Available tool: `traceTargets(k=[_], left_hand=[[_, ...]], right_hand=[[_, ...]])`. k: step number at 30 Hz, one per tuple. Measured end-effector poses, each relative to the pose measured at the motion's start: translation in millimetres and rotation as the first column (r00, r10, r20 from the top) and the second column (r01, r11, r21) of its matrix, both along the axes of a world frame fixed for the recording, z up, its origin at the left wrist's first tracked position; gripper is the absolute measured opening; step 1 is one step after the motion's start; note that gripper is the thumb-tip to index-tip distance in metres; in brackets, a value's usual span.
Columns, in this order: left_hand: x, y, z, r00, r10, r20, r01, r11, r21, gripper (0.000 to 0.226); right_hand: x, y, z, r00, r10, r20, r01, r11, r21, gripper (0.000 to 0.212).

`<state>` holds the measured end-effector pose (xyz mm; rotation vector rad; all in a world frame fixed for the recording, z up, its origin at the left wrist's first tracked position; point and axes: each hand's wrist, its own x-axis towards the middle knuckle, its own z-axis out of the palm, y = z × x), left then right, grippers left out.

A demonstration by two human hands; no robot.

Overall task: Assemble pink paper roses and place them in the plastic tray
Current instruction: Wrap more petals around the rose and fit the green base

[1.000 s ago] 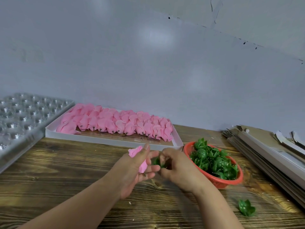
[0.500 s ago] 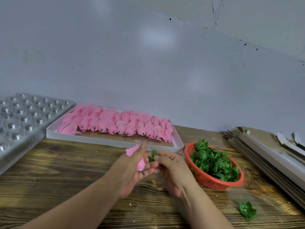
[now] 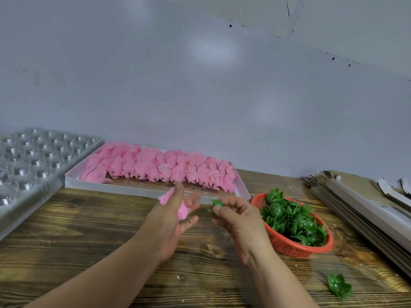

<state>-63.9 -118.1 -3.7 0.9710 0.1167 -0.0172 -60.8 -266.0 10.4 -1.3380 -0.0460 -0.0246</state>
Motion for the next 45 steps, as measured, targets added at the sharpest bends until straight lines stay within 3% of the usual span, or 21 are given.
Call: traceTargets(k=[9,13,16,21,28,32,38,45], left_hand=[[9.3,6.2,-3.8,0.999,0.021,-0.03,-0.025,0.989,-0.144,0.042],[7.6,3.0,-7.6,1.0,-0.01,-0.013,0.008,0.991,-0.135,0.043],[4.9,1.5,-8.5,1.0,-0.027,-0.006,0.027,0.997,-0.066,0.065],[-0.7,-3.0,-7.0,0.999,-0.015,0.037,0.014,1.0,0.021,0.046],[2.3,-2.3,-4.5,0.997,0.05,0.059,-0.052,0.998,0.042,0.05],[-0.5,-4.2,-5.3,0.997,0.066,0.05,-0.071,0.992,0.108,0.065],[-2.9,-6.2,-7.0,0.995,0.032,0.096,-0.042,0.993,0.111,0.044],[0.3,-5.9,-8.9,0.996,0.04,0.079,-0.053,0.984,0.167,0.053]], right_hand=[[-11.3,26.5,-9.5,0.955,0.268,-0.125,-0.253,0.96,0.125,0.024],[-12.2,32.7,-14.6,0.957,0.257,-0.136,-0.234,0.958,0.165,0.026],[-10.9,33.2,-14.1,0.963,0.221,-0.153,-0.188,0.961,0.205,0.034],[-11.3,31.2,-11.4,0.956,0.23,-0.182,-0.175,0.945,0.275,0.035],[-15.8,33.2,-10.0,0.955,0.247,-0.165,-0.228,0.965,0.128,0.023],[-18.5,37.1,-10.9,0.975,0.2,-0.095,-0.197,0.98,0.033,0.023],[-20.2,39.1,-9.7,0.989,0.142,-0.034,-0.142,0.99,-0.01,0.018],[-21.2,37.5,-7.1,0.991,0.131,0.002,-0.13,0.99,-0.057,0.015]])
